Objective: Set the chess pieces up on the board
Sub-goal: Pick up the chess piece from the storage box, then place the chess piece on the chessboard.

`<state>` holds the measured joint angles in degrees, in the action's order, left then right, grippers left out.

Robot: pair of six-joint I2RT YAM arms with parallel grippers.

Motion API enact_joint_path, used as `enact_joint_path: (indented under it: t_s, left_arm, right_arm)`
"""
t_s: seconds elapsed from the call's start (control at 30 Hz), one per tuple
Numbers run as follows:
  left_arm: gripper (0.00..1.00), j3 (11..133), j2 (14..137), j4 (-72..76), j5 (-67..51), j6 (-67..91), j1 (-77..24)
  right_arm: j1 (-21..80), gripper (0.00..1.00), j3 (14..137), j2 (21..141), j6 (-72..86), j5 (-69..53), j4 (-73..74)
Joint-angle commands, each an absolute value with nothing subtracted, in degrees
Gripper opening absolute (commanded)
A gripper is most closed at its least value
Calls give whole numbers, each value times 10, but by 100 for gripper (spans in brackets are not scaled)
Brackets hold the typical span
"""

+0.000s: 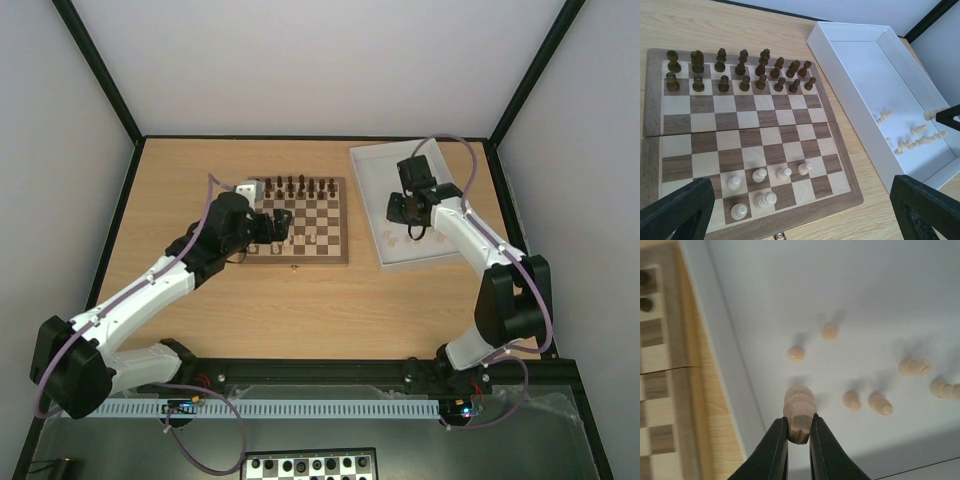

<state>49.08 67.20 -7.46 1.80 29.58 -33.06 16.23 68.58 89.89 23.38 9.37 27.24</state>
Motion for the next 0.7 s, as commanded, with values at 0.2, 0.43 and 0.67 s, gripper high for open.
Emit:
enact_joint_path:
  t_s: [0.2,0.43,0.67]
  left_arm:
    - [100,498,570,-133,76,311,-328]
    - [99,495,481,-162,100,325,-327]
    - [99,500,421,-186,112,326,-328]
  right_arm:
    - [303,7,815,934,233,47,363]
    - [414,6,967,1057,225,24,400]
    - [474,6,1115,1186,213,16,453]
